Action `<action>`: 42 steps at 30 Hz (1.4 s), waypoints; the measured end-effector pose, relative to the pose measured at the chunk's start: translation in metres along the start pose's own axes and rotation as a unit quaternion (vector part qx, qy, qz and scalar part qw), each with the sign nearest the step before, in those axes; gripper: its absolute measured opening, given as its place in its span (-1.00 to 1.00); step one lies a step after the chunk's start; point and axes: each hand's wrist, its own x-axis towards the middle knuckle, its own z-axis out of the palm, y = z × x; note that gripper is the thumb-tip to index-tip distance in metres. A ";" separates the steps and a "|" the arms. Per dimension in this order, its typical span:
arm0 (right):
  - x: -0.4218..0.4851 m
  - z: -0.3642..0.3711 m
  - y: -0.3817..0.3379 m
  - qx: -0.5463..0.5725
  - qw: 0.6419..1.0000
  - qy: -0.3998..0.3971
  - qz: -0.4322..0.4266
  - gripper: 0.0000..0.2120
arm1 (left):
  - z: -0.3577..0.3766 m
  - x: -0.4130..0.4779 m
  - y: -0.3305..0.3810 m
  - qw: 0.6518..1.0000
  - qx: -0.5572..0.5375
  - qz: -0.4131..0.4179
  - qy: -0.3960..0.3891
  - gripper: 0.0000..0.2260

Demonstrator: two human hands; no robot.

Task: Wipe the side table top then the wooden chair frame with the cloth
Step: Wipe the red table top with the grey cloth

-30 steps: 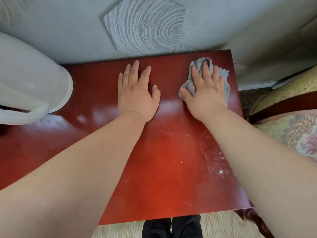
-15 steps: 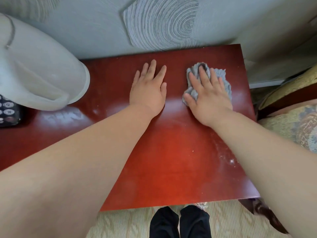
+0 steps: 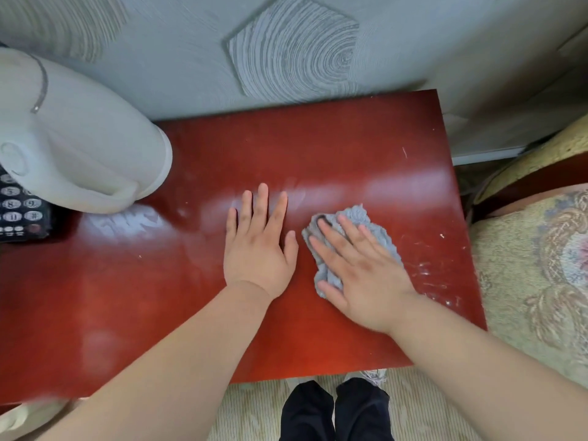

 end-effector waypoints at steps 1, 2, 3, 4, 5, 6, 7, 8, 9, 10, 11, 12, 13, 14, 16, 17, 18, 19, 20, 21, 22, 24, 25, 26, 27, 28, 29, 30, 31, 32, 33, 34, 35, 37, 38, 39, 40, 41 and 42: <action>0.009 -0.004 0.009 0.001 1.000 0.012 0.011 -0.30 | 0.000 0.001 -0.001 1.000 0.003 0.000 -0.002 -0.39; 0.020 -0.009 0.019 0.006 0.999 0.021 0.036 -0.29 | 0.000 0.001 -0.001 1.000 0.006 0.000 -0.004 -0.38; 0.031 -0.015 0.028 0.011 0.997 0.022 0.068 -0.27 | 0.000 0.000 -0.001 1.000 0.010 0.000 -0.005 -0.38; 0.041 -0.019 0.035 0.015 0.995 0.019 0.102 -0.26 | 0.000 0.000 0.000 1.000 0.012 0.000 -0.005 -0.38; 0.048 -0.023 0.038 0.018 0.991 0.016 0.133 -0.26 | 0.001 0.000 0.000 1.000 0.012 -0.001 -0.004 -0.38; 0.052 -0.024 0.037 0.024 0.987 0.018 0.157 -0.27 | 0.002 -0.001 0.000 1.000 0.012 -0.002 -0.003 -0.38; 0.052 -0.024 0.030 0.035 0.984 0.021 0.176 -0.28 | 0.002 -0.001 0.001 1.000 0.011 -0.003 -0.001 -0.38; 0.045 -0.022 0.020 0.045 0.981 0.022 0.187 -0.30 | 0.002 -0.002 0.001 1.000 0.010 -0.003 0.002 -0.38; 0.034 -0.018 0.007 0.053 0.981 0.019 0.185 -0.31 | 0.002 -0.003 0.001 1.000 0.007 -0.002 0.004 -0.38; 0.018 -0.014 -0.007 0.056 0.984 0.015 0.171 -0.32 | 0.002 -0.003 0.002 1.000 0.004 0.000 0.006 -0.38; 0.001 -0.008 -0.020 0.055 0.987 0.004 0.151 -0.32 | 0.002 -0.003 0.002 1.000 0.002 0.001 0.006 -0.38; -0.015 -0.003 -0.029 0.048 0.990 -0.007 0.130 -0.32 | 0.001 -0.002 0.002 1.000 0.003 0.000 0.005 -0.38; -0.027 0.002 -0.033 0.043 0.993 -0.016 0.111 -0.31 | 0.001 -0.002 0.002 1.000 0.006 0.000 0.003 -0.38; -0.033 0.005 -0.031 0.037 0.995 -0.020 0.091 -0.29 | 0.000 -0.002 0.002 1.000 0.009 -0.001 0.003 -0.38; -0.032 0.007 -0.014 0.020 0.999 -0.015 0.043 -0.28 | -0.001 -0.001 0.002 1.000 0.009 -0.002 0.007 -0.38; -0.025 0.005 -0.001 0.006 1.000 -0.008 0.029 -0.27 | 0.000 -0.001 0.002 1.000 0.008 -0.002 0.010 -0.37; -0.015 0.000 0.013 -0.004 0.999 0.004 0.035 -0.26 | 0.000 -0.001 0.002 1.000 0.009 -0.002 0.012 -0.37; -0.003 -0.005 0.028 -0.003 0.998 0.008 0.062 -0.26 | 0.001 -0.001 0.001 1.000 0.013 -0.001 0.013 -0.37; 0.009 -0.011 0.041 0.002 0.995 0.008 0.104 -0.25 | 0.001 -0.002 0.001 1.000 0.015 0.000 0.014 -0.37; 0.019 -0.017 0.048 0.008 0.989 0.006 0.148 -0.24 | 0.002 -0.002 0.001 1.000 0.015 0.000 0.017 -0.37; 0.026 -0.020 0.049 0.013 0.983 0.009 0.185 -0.24 | 0.002 -0.002 0.001 1.000 0.014 0.000 0.019 -0.36; 0.024 -0.018 0.031 0.047 0.973 0.014 0.227 -0.23 | 0.003 -0.003 0.001 1.000 0.013 -0.001 0.017 -0.36; 0.014 -0.013 0.016 0.063 0.971 0.014 0.231 -0.23 | 0.002 -0.003 0.001 1.000 0.013 -0.001 0.018 -0.36; -0.001 -0.008 -0.001 0.071 0.972 0.012 0.223 -0.23 | 0.001 -0.003 0.002 1.000 0.013 -0.001 0.017 -0.36; -0.017 -0.002 -0.016 0.070 0.976 0.004 0.205 -0.23 | 0.001 -0.003 0.002 1.000 0.014 0.000 0.016 -0.36; -0.034 0.004 -0.028 0.063 0.981 -0.006 0.185 -0.23 | 0.001 -0.003 0.002 1.000 0.014 0.000 0.013 -0.36; -0.048 0.010 -0.035 0.056 0.985 -0.012 0.165 -0.23 | 0.000 -0.003 0.002 1.000 0.012 -0.001 0.012 -0.36; -0.057 0.014 -0.036 0.051 0.988 -0.015 0.144 -0.23 | 0.000 -0.003 0.003 1.000 0.012 -0.002 0.012 -0.36; -0.061 0.016 -0.030 0.048 0.991 -0.016 0.121 -0.22 | 0.000 -0.003 0.003 1.000 0.012 -0.003 0.013 -0.36; -0.060 0.015 -0.021 0.041 0.994 -0.014 0.102 -0.22 | -0.001 -0.003 0.003 1.000 0.012 -0.004 0.014 -0.36; -0.056 0.015 -0.011 0.033 0.995 -0.012 0.095 -0.20 | 0.000 -0.002 0.002 1.000 0.009 -0.003 0.015 -0.36; -0.049 0.012 0.001 0.027 0.994 -0.005 0.103 -0.18 | 0.000 -0.002 0.002 1.000 0.007 -0.004 0.017 -0.36; -0.040 0.007 0.013 0.025 0.992 0.002 0.124 -0.17 | -0.001 -0.002 0.001 1.000 0.005 -0.005 0.019 -0.36; -0.022 -0.003 0.034 0.028 0.983 0.008 0.183 -0.14 | -0.001 -0.002 0.002 1.000 0.001 -0.003 0.023 -0.36; -0.014 -0.006 0.040 0.030 0.977 0.005 0.211 -0.14 | 0.000 -0.002 0.002 1.000 0.000 -0.002 0.024 -0.36; -0.009 -0.008 0.042 0.032 0.972 0.003 0.232 -0.15 | 0.000 -0.002 0.002 1.000 -0.003 -0.001 0.025 -0.36; -0.006 -0.009 0.040 0.038 0.968 0.003 0.246 -0.16 | 0.000 -0.002 0.002 1.000 -0.005 -0.001 0.026 -0.36; -0.007 -0.009 0.034 0.046 0.966 0.006 0.254 -0.18 | 0.000 -0.003 0.002 1.000 -0.007 -0.002 0.028 -0.36; -0.012 -0.007 0.024 0.054 0.965 0.007 0.256 -0.19 | 0.001 -0.003 0.002 1.000 -0.008 -0.003 0.030 -0.36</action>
